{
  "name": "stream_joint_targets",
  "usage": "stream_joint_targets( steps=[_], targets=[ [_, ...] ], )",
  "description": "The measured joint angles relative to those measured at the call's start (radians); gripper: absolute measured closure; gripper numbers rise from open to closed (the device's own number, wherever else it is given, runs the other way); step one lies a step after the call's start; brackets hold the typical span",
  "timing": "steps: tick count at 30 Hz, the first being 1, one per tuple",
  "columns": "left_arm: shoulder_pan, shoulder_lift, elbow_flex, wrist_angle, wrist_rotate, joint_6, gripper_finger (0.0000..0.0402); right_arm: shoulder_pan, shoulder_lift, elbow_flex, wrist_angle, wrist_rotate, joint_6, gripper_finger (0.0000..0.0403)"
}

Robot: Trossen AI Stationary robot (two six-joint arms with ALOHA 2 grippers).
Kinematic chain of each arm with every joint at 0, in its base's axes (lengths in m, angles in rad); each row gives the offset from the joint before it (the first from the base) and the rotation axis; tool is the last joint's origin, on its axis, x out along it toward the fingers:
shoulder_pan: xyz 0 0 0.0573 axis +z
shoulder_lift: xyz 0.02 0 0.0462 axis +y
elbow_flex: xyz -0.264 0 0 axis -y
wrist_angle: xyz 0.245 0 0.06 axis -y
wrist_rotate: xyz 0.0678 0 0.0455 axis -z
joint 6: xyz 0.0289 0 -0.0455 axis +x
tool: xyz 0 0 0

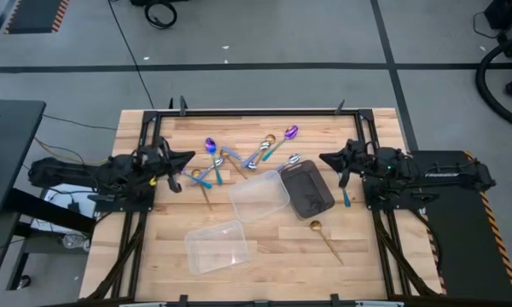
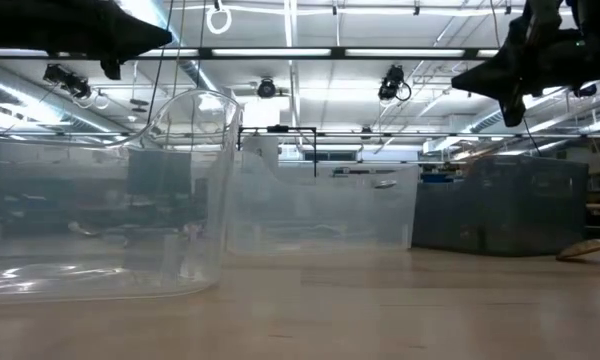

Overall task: Sort silverware by color (type)
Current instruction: Put the violet spoon into the black bin

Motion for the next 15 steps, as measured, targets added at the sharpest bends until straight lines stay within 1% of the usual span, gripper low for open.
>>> stream_joint_targets(
  steps=[3, 6, 8, 11, 13, 15],
  targets=[
    [0.000, 0.072, 0.024, 0.000, 0.000, -0.029, 0.0391, 0.000, 0.019, 0.022, -0.021, -0.015, 0.004, 0.0393],
    [0.000, 0.143, 0.042, 0.000, 0.000, -0.050, 0.0390, 0.011, 0.054, 0.083, -0.096, -0.005, 0.027, 0.0393],
    [0.000, 0.183, 0.053, -0.003, -0.001, -0.050, 0.0390, 0.023, 0.092, 0.128, -0.172, 0.029, 0.039, 0.0393],
    [-0.001, 0.223, 0.073, 0.002, -0.035, -0.064, 0.0385, 0.043, 0.147, 0.188, -0.274, 0.103, 0.054, 0.0393],
    [0.000, 0.237, 0.078, 0.001, -0.039, -0.069, 0.0371, 0.055, 0.184, 0.225, -0.336, 0.147, 0.074, 0.0393],
    [-0.001, 0.240, 0.081, -0.003, -0.039, -0.074, 0.0346, 0.064, 0.222, 0.256, -0.391, 0.183, 0.093, 0.0393]
  ],
)
